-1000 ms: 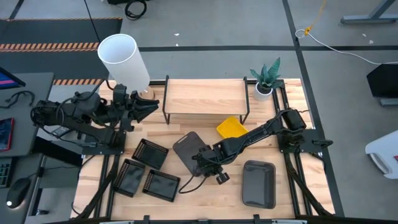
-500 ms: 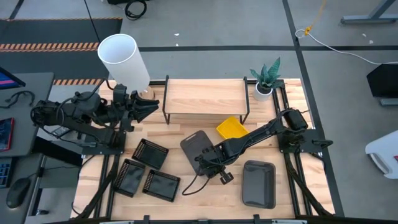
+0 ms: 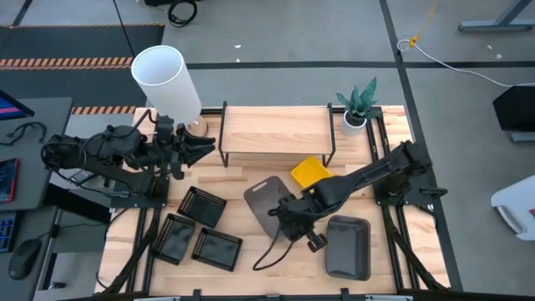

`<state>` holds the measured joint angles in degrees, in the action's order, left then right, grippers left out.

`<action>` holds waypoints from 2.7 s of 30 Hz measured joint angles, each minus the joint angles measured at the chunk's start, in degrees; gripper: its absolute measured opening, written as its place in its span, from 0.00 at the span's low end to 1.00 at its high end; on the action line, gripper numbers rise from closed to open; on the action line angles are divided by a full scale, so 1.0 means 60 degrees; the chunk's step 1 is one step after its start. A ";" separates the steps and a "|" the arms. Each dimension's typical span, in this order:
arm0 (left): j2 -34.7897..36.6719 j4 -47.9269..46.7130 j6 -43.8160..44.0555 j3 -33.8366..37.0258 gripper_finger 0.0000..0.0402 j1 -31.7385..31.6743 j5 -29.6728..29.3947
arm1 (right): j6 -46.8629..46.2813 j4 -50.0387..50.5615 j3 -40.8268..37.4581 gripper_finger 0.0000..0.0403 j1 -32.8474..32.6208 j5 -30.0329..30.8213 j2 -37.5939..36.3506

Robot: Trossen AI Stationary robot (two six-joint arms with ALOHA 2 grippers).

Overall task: Stack baskets on shelf by color
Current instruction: Stack the left gray bin on top of the right gray bin

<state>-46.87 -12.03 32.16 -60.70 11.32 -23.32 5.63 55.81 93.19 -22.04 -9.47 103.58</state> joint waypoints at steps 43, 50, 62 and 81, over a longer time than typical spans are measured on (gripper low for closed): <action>-0.0903 -0.0279 0.1792 0.0002 0.35 0.0027 -0.1509 | -1.1763 0.3315 0.1595 0.01 -0.5556 0.1940 -0.1164; -0.0882 -0.0262 0.1795 0.0002 0.35 0.0023 -0.1343 | -1.1947 0.3954 0.1538 0.01 -0.5791 0.2834 -0.0603; -0.0882 -0.0342 0.1796 0.0002 0.35 0.0025 -0.0829 | -1.3090 0.2634 0.0256 0.01 -0.6355 0.3147 -0.0547; -0.0882 -0.0342 0.1861 0.0002 0.35 0.0023 -0.0822 | -1.3725 0.0321 -0.2117 0.04 -0.6448 0.3657 -0.0547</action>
<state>-52.16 -14.09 43.33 -60.69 11.46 -28.25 -76.72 57.74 80.49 -60.73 12.47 100.29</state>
